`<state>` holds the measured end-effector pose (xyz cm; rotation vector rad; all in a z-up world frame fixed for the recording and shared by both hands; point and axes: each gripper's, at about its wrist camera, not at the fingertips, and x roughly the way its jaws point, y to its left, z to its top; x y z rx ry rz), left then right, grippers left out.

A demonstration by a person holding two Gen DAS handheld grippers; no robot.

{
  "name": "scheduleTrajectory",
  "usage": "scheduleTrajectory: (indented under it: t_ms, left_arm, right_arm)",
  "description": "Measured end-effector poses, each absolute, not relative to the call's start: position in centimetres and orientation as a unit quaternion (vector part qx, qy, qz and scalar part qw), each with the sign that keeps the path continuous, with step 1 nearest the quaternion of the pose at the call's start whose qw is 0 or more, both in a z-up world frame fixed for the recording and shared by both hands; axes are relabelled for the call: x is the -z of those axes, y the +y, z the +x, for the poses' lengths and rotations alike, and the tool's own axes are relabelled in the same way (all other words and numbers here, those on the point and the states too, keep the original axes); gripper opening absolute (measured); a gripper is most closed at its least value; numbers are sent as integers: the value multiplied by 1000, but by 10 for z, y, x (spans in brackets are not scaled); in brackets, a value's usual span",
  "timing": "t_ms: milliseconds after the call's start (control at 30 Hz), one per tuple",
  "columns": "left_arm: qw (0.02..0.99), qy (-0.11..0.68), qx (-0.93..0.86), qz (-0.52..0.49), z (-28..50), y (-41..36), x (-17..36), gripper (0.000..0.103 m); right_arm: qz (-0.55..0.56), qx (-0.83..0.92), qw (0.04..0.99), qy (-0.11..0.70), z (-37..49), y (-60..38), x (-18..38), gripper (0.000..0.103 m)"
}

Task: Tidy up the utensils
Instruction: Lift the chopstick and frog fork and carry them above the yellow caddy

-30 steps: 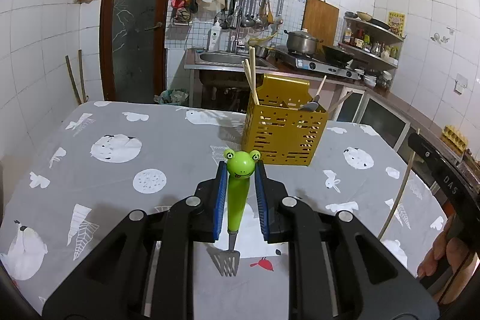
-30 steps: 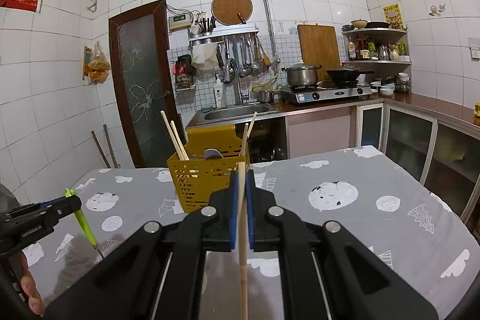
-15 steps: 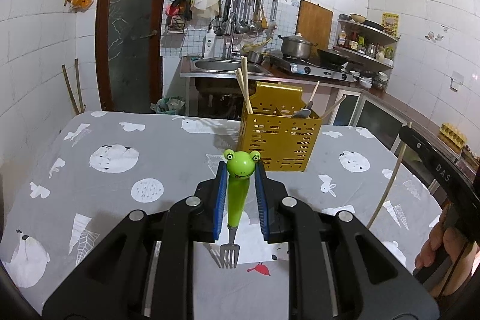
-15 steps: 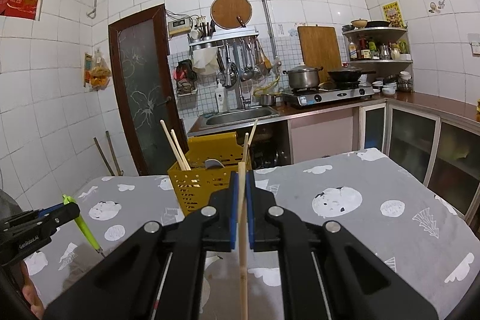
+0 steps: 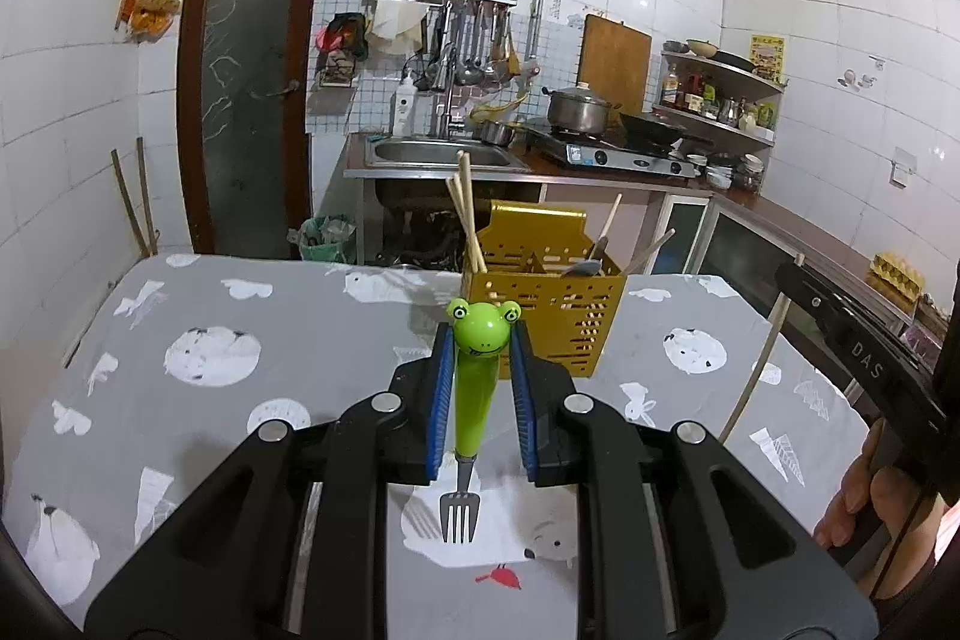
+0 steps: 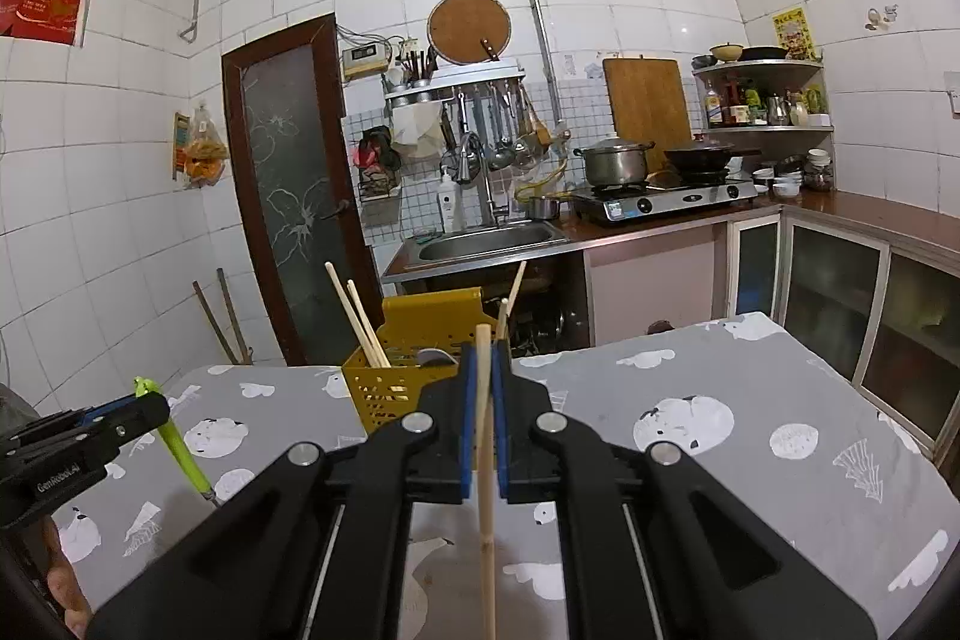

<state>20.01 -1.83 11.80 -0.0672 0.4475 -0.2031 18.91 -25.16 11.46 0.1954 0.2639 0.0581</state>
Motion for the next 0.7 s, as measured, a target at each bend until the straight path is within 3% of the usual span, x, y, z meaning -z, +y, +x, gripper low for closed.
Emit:
scheduleTrajectory:
  t_ms: [700]
  left_arm:
    - [981,151,118,-32,257,-46,-200,18]
  right_arm:
    - [84,-22,994,70,231,-254,-188,5]
